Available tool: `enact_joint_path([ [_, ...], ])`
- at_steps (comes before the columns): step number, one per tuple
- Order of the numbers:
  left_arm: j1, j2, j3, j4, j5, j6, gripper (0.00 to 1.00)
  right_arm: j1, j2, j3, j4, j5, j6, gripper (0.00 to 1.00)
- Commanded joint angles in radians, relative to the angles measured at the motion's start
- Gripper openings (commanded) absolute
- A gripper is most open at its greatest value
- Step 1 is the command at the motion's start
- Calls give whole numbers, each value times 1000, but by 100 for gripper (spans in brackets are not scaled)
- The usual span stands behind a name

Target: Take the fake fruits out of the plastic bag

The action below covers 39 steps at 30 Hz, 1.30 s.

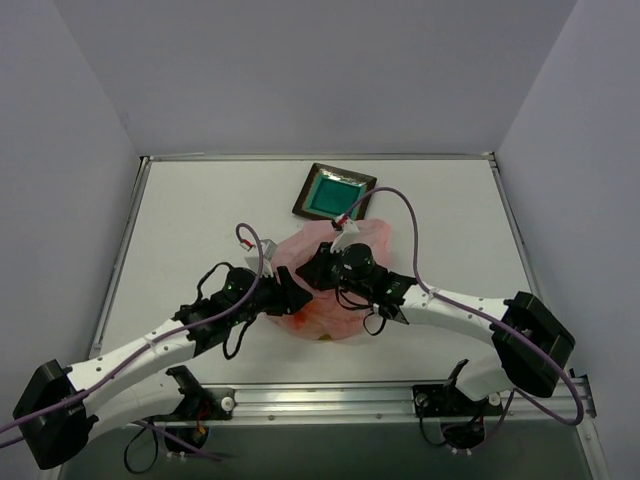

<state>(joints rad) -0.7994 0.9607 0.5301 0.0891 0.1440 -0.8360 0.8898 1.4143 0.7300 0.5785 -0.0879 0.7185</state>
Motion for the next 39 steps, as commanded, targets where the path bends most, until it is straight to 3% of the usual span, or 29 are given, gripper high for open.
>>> enact_joint_path([
  [1, -11, -69, 16, 80, -168, 1, 43, -5, -54, -14, 44, -6, 18, 0],
  [2, -15, -94, 11, 68, -187, 5, 43, -5, -60, -15, 40, -4, 19, 0],
  [6, -18, -102, -18, 122, -167, 8, 60, -3, -72, -30, 29, 7, 25, 0],
  [8, -20, -73, -36, 185, -136, -8, 63, 3, -72, -41, 37, 8, 35, 0],
  [16, -23, -11, -38, 271, -112, -20, 60, 11, -83, -66, 63, 5, 59, 0],
  [20, -21, -17, -21, 244, -127, -5, 9, 14, -97, -90, 60, 7, 55, 0],
  [21, -21, -23, -19, 232, -133, -3, 3, 14, -113, -105, 52, 14, 53, 0],
  [22, -21, -30, -21, 218, -135, -3, 2, 12, -123, -112, 40, 36, 49, 0],
  [25, -21, -86, -31, 147, -164, 6, 2, 12, -176, -106, -69, 85, 1, 13],
  [26, -20, -100, -32, 91, -182, 11, 2, 12, -192, -97, -103, 123, -39, 25],
  [29, -20, -166, -27, -39, -224, 32, 2, 11, -251, -34, -259, 189, -111, 42],
  [33, -15, -214, -9, -192, -261, 52, 2, -11, -217, 78, -449, 221, -244, 47],
  [39, -11, -218, 5, -278, -282, 75, 2, -18, -31, 192, -543, 194, -318, 44],
])
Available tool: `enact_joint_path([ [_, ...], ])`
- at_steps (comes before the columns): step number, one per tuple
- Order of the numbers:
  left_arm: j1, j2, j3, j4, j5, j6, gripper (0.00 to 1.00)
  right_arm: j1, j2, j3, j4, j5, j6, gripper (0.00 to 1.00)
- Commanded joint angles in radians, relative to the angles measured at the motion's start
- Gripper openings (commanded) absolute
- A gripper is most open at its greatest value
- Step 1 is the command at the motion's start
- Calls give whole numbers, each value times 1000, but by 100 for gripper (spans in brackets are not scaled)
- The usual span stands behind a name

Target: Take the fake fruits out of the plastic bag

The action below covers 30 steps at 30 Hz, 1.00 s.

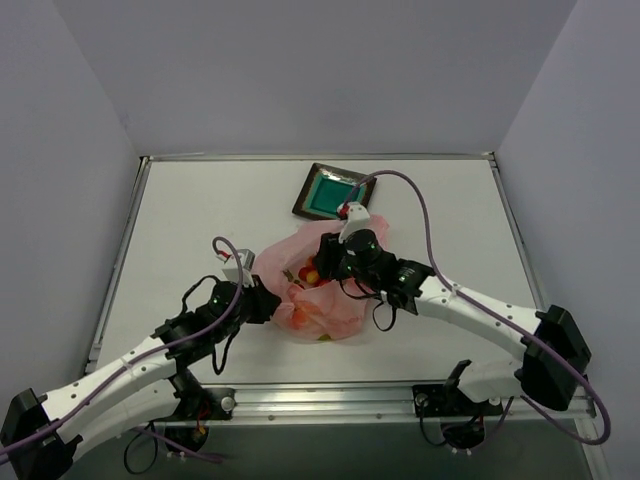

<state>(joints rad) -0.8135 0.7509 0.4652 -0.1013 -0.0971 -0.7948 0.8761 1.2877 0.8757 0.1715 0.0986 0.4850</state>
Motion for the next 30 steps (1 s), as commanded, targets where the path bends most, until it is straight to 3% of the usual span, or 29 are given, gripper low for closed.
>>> enact_joint_path([
  [1, 5, -12, 73, -95, -46, 37, 2, 0, 119, 66, -162, 4, -104, 45],
  [7, 13, 13, 119, -98, -67, 91, 2, 46, 111, 77, -263, -161, -146, 48],
  [9, 16, 24, 125, -92, -66, 100, 2, 57, 62, 66, -297, -187, -141, 40],
  [10, 17, 33, 125, -81, -66, 101, 2, 58, 46, 63, -308, -209, -134, 30],
  [13, 27, 51, 118, -54, -50, 100, 2, 61, -8, 25, -322, -266, -99, 16],
  [18, 33, 73, 102, -38, -33, 88, 2, 80, -11, -70, -314, -318, -19, 14],
  [22, 34, 68, 87, -32, -35, 75, 2, 138, -66, -112, -288, -199, 39, 11],
  [26, 36, 67, 92, -60, -42, 75, 2, 147, -128, -110, -314, -125, 76, 10],
  [30, 36, 59, 82, -43, -36, 75, 2, 179, -157, -23, -337, -102, 63, 31],
])
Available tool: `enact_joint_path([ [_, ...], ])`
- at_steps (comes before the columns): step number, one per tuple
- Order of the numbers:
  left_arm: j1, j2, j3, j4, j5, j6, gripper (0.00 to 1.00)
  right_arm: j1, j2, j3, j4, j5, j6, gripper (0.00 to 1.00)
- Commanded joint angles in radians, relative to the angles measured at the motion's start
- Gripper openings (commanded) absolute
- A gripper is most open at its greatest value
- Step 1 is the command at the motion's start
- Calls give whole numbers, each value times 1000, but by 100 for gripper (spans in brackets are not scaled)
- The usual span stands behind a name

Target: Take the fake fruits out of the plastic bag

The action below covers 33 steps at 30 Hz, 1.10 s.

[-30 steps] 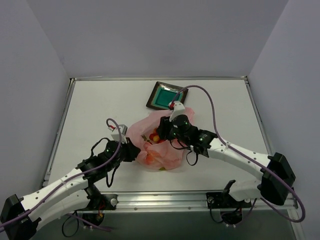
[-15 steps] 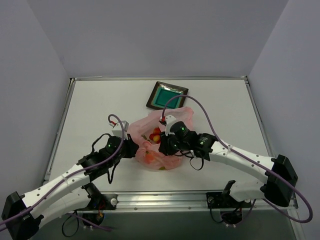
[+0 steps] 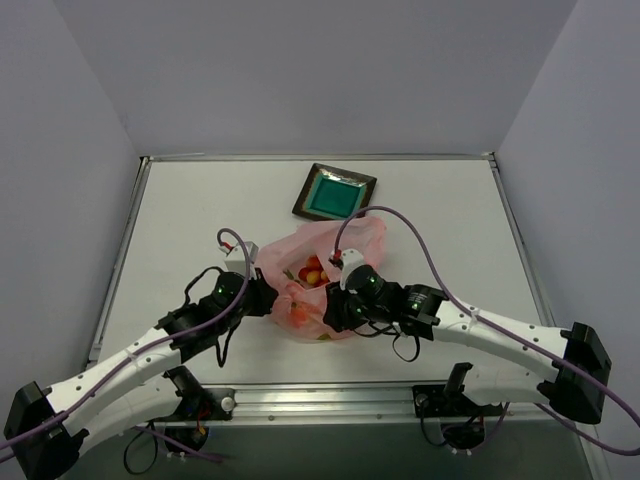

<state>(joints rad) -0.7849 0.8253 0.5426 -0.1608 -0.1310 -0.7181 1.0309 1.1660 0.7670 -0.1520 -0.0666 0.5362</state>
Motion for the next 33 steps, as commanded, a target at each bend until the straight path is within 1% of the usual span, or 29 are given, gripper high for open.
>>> enact_joint_path([
  [1, 7, -15, 3, 23, 4, -3, 2, 29, -13, 116, -14, 63, -13, 32],
  [2, 7, -15, 2, 29, 5, -3, 2, 31, 6, 171, -12, 95, -28, 32],
  [3, 7, -14, 2, 39, 7, -3, 2, 31, 27, 198, -11, 112, -45, 25],
  [5, 7, -14, 5, 40, 7, -1, 2, 31, 115, 247, -6, 191, -103, 17],
  [6, 7, -18, 3, 40, 8, 3, 2, 29, 150, 288, -6, 218, -119, 11],
  [7, 7, -21, 2, 40, 10, 3, 2, 29, 220, 305, 5, 287, -130, 10],
  [8, 7, -23, -1, 40, 13, 5, 2, 26, 253, 317, 18, 307, -146, 9],
  [10, 7, -35, -9, 44, 16, 6, 2, 18, 346, 337, 45, 332, -151, 8],
  [13, 9, -51, -18, 46, 13, 9, 2, 35, 423, 341, 42, 337, -162, 7],
  [16, 12, -63, -29, 43, 4, 19, 2, 49, 419, 298, 42, 269, -162, 5],
  [17, 12, -63, -30, 41, 1, 22, 2, 58, 413, 285, 42, 217, -157, 5],
  [21, 12, -51, -32, 26, -10, 22, 2, 107, 364, 220, 43, 159, -121, 5],
  [24, 13, -49, -39, 3, -24, 11, 2, 142, 333, 141, 60, 169, -61, 6],
  [29, 12, -54, -58, -46, -65, 0, 2, 158, 308, -47, 198, 206, 53, 6],
  [30, 12, -54, -64, -49, -65, -1, 2, 158, 299, -69, 241, 220, 71, 6],
  [33, 12, -46, -70, -57, -58, -9, 2, 162, 265, -124, 290, 257, 126, 6],
])
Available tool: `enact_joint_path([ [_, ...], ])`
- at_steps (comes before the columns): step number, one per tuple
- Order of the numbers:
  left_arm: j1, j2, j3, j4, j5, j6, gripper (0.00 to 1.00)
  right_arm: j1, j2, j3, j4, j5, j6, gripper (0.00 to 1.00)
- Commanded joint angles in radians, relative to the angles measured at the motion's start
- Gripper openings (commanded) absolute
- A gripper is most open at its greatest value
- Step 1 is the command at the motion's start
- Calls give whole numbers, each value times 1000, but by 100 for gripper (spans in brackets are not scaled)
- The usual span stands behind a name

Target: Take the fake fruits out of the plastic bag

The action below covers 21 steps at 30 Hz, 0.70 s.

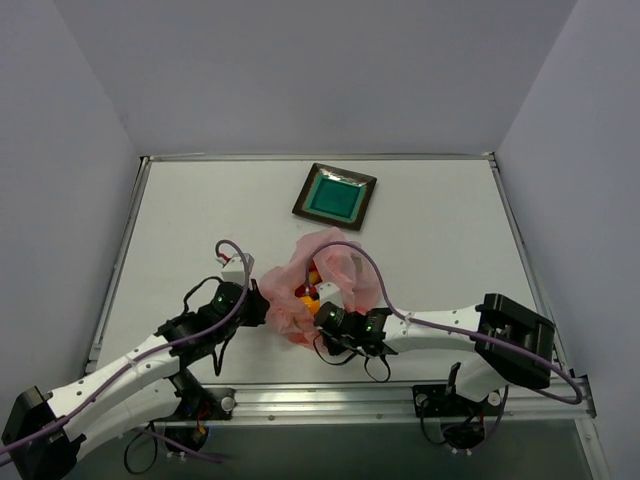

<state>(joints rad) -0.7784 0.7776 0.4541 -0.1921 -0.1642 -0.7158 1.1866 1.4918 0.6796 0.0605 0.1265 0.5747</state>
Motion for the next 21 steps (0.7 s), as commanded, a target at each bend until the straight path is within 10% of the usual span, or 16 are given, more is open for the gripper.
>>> enact_joint_path([
  [1, 5, 2, 14, -29, -20, -13, 2, 8, -74, -41, 76, 97, 97, 7],
  [10, 4, -34, -22, -38, 8, -20, 2, 10, -220, 86, -24, 120, 85, 59],
  [13, 4, -41, -22, -44, 18, -20, 2, 10, -237, 132, -22, 180, 85, 58],
  [21, 2, -124, 0, -72, 23, -8, 3, -11, -61, 233, 7, 410, 126, 15],
])
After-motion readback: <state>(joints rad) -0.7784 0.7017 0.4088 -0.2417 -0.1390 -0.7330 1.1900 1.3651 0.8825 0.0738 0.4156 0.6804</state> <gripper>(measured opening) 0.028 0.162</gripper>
